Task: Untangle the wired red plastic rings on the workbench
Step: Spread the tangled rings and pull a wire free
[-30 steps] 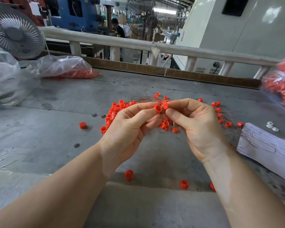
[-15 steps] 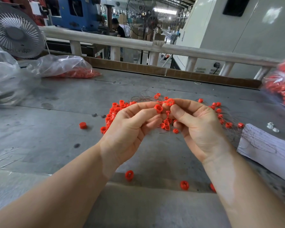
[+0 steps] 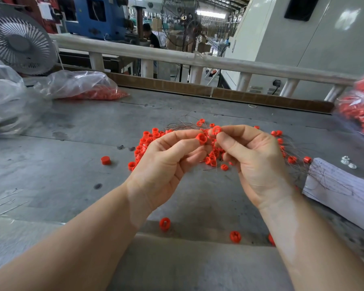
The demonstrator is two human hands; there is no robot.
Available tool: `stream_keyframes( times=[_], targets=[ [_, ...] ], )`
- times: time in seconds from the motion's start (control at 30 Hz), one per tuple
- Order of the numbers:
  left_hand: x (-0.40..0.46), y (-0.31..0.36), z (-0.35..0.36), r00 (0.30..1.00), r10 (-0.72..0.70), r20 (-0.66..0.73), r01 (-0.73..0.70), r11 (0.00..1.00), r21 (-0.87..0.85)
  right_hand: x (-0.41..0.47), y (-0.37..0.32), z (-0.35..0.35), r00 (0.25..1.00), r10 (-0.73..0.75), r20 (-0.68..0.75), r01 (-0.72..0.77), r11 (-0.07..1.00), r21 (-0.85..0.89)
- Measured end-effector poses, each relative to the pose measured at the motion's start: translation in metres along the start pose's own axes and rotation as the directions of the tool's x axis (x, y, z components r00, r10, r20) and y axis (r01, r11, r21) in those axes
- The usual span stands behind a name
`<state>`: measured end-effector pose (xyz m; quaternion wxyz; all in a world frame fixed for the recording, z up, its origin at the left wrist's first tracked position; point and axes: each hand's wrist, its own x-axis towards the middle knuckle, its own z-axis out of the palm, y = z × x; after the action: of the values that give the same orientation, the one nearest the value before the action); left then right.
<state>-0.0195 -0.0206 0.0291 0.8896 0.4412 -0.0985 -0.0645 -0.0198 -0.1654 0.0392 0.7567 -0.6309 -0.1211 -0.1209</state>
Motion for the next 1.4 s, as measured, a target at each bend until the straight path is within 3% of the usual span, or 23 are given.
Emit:
stream_keyframes(
  times=[0.13,0.27,0.37,0.53,0.7,1.0,1.17,1.3,1.4],
  targets=[
    [-0.0001,-0.0006,-0.0002,1.0,0.006,-0.009,-0.006,1.0,0.002,-0.0001,0.0002,-0.0011,0.974,-0.224,-0.014,0.212,0.941,-0.265],
    [0.0002,-0.0005,-0.0007,1.0,0.023,-0.009,-0.023,1.0,0.009,-0.0015,0.0018,0.001,0.948,-0.317,0.012,0.295,0.868,-0.4],
    [0.0004,-0.0006,-0.001,0.999,0.04,-0.009,-0.04,0.999,0.013,-0.0017,0.0013,0.0026,0.967,-0.255,-0.005,0.24,0.916,-0.32],
    [0.0009,-0.0008,-0.0013,0.999,0.048,-0.001,-0.048,0.999,0.014,-0.0012,-0.0004,0.0028,0.999,-0.045,0.012,0.046,0.998,-0.033],
    [0.0013,-0.0006,-0.0013,0.999,0.05,0.01,-0.05,0.999,0.018,-0.0012,-0.0019,0.0014,0.997,0.057,0.045,-0.057,0.998,0.006],
    [0.0014,-0.0001,-0.0011,0.999,0.043,0.024,-0.044,0.999,0.014,0.0012,0.0002,-0.0001,0.996,0.065,0.059,-0.068,0.997,0.045],
    [0.0015,0.0002,-0.0005,0.999,0.04,0.016,-0.04,0.999,0.0,0.0002,0.0002,0.0021,0.994,-0.109,-0.015,0.107,0.99,-0.09],
    [0.0014,0.0004,-0.0011,0.999,0.038,0.01,-0.038,0.999,-0.012,-0.0014,-0.0006,0.0031,0.953,-0.302,-0.01,0.275,0.881,-0.385],
    [0.0011,0.0009,-0.0015,0.999,0.042,0.021,-0.041,0.999,-0.009,-0.0043,-0.0011,0.0059,0.928,-0.372,0.015,0.335,0.817,-0.47]
  ],
)
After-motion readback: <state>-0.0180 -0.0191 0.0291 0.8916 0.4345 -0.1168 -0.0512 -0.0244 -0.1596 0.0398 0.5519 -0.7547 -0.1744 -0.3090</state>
